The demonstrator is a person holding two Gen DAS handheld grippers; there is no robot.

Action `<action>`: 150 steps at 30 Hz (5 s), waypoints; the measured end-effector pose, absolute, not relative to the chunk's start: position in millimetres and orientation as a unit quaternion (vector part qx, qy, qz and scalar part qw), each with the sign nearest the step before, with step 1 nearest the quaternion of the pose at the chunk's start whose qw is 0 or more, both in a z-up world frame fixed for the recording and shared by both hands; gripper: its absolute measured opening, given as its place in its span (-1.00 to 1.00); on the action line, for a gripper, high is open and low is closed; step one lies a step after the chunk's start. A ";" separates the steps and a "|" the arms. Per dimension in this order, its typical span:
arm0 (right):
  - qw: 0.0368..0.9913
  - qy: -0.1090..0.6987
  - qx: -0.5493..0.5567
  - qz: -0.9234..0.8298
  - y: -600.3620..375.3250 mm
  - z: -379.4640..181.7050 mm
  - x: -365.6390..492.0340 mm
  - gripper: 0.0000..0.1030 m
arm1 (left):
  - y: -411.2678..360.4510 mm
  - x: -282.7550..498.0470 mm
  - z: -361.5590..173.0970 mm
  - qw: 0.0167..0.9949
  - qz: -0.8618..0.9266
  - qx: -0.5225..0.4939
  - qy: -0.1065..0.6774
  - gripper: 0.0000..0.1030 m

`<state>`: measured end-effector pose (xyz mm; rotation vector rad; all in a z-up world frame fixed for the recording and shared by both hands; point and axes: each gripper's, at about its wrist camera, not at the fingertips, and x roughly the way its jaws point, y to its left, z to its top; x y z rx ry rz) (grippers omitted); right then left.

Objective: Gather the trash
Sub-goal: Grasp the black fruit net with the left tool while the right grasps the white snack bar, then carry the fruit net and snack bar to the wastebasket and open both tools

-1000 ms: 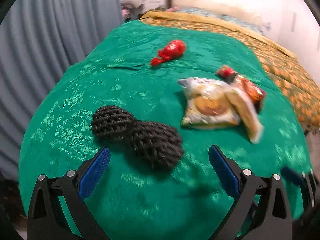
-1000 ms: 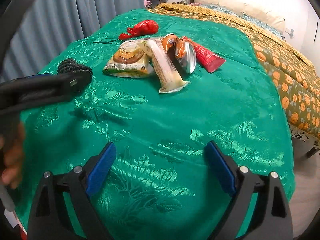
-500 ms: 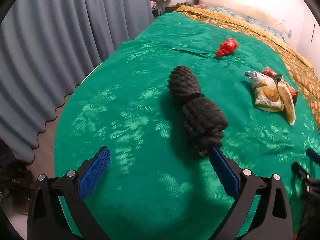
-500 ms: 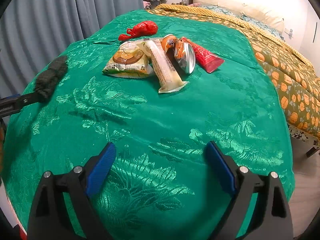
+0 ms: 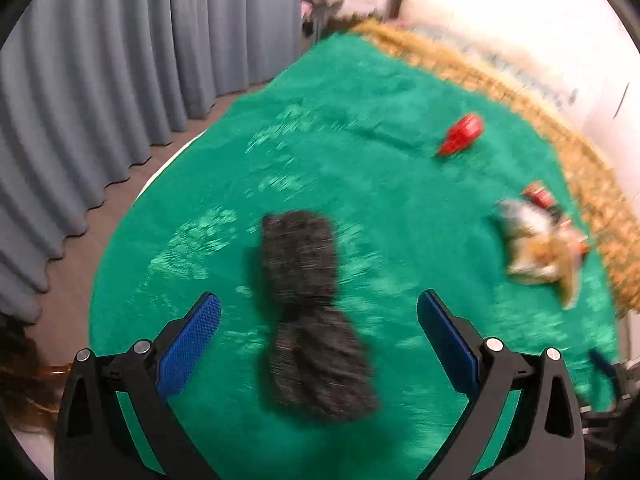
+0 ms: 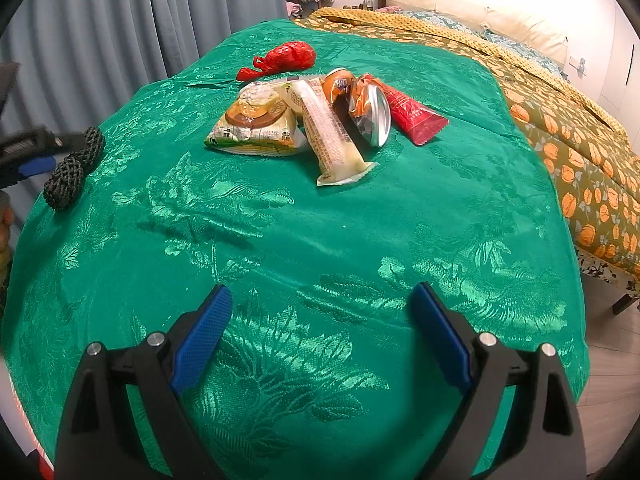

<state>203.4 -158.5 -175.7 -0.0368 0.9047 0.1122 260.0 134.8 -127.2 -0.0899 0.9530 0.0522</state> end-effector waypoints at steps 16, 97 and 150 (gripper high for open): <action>0.898 0.437 -0.018 0.054 -159.1 -175.7 203.8 0.73 | 59.9 229.5 -115.8 0.880 -0.142 0.027 0.451 -0.27; 0.857 0.494 0.002 0.147 -167.6 -138.5 174.2 -0.67 | 45.9 204.6 -145.2 0.868 -0.149 0.059 0.469 -0.27; 0.840 0.458 0.257 -0.136 -549.4 -220.2 4.9 0.35 | -406.7 81.1 -231.3 0.753 -0.410 0.127 0.499 0.57</action>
